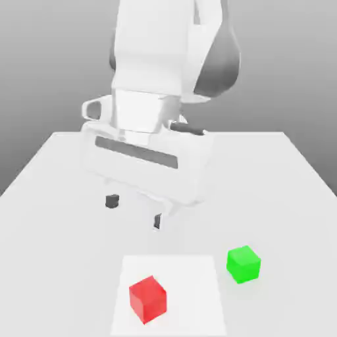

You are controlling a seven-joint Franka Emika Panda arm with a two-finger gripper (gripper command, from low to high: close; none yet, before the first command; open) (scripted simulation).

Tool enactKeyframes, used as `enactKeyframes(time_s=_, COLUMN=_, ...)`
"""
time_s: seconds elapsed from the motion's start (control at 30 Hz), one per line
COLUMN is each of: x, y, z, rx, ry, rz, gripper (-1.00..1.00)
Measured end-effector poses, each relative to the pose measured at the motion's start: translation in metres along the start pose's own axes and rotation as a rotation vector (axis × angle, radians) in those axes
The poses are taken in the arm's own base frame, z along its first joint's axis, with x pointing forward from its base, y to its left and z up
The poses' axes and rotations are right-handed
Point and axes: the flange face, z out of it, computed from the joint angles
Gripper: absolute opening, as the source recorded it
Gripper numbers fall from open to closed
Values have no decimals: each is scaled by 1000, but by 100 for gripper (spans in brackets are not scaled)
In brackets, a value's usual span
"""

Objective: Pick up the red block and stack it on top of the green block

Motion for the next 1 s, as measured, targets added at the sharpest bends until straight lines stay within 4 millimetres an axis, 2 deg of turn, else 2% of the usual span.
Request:
enactKeyframes(time_s=0.17, x=-9, y=35, z=84, rx=-135, ry=-64, rz=167, gripper=0)
enactKeyframes(time_s=0.33, x=-16, y=48, z=145, rx=-157, ry=-76, rz=197, gripper=0)
enactKeyframes(time_s=0.37, x=-17, y=51, z=154, rx=-158, ry=-76, rz=196, gripper=-100)
enactKeyframes(time_s=0.6, x=-17, y=51, z=155, rx=-156, ry=-76, rz=197, gripper=-100)
enactKeyframes(time_s=0.77, x=-12, y=43, z=105, rx=-156, ry=-75, rz=197, gripper=-100)
enactKeyframes(time_s=0.8, x=-24, y=44, z=94, rx=-156, ry=-77, rz=203, gripper=-100)
enactKeyframes(time_s=0.83, x=-45, y=48, z=85, rx=-156, ry=-80, rz=214, gripper=-100)
enactKeyframes(time_s=0.87, x=-74, y=53, z=75, rx=-156, ry=-84, rz=208, gripper=-100)
enactKeyframes(time_s=0.97, x=-158, y=85, z=48, rx=-158, ry=-88, rz=198, gripper=-100)
enactKeyframes(time_s=1.0, x=-169, y=96, z=42, rx=-160, ry=-85, rz=231, gripper=-100)
